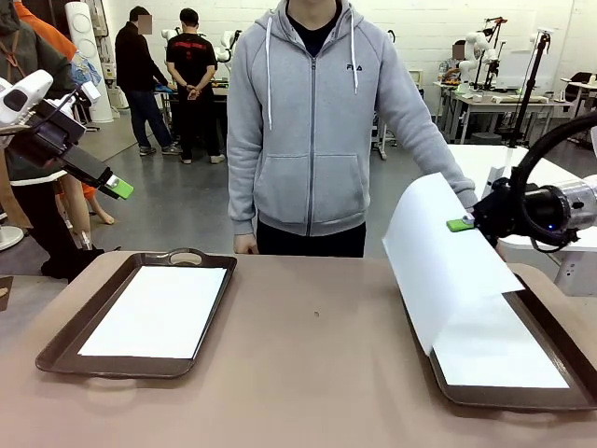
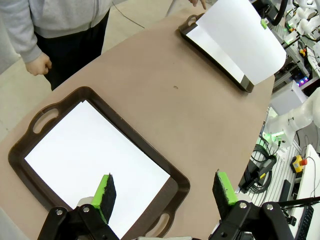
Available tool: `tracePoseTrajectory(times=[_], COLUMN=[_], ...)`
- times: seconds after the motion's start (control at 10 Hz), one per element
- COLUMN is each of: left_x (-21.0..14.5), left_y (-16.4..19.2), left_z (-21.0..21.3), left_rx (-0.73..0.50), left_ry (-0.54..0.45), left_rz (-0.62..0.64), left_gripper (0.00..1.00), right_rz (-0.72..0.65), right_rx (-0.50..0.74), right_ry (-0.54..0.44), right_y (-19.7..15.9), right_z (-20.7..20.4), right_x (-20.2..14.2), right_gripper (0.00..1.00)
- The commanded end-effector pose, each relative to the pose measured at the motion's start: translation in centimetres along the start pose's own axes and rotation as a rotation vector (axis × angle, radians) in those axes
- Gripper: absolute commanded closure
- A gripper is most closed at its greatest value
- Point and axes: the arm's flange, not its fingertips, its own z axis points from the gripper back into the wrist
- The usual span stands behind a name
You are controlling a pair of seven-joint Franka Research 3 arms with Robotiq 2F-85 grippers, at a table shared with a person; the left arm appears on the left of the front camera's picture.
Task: Sort the A4 documents.
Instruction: Place the A4 Paper in the designated Handle tray.
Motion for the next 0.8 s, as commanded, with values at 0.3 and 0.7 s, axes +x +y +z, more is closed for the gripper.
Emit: tracePoseTrajectory(times=[0.3,0.7], left_x=[0.0,0.0], left_y=[-0.1,-0.1], left_z=[0.1,0.1], left_rx=[0.001,0.001], left_ry=[-0.001,-0.001], left_rz=[-0.01,-0.01], left_gripper=[0.0,0.0], right_rz=[0.022,-0.103], right_rx=[0.062,-0.261], right_ry=[0.06,-0.006], right_y=[-6.8,-11.0], right_z=[1.2,4.7], right_x=[-0.5,-3.2], right_gripper=[0.99,0.99])
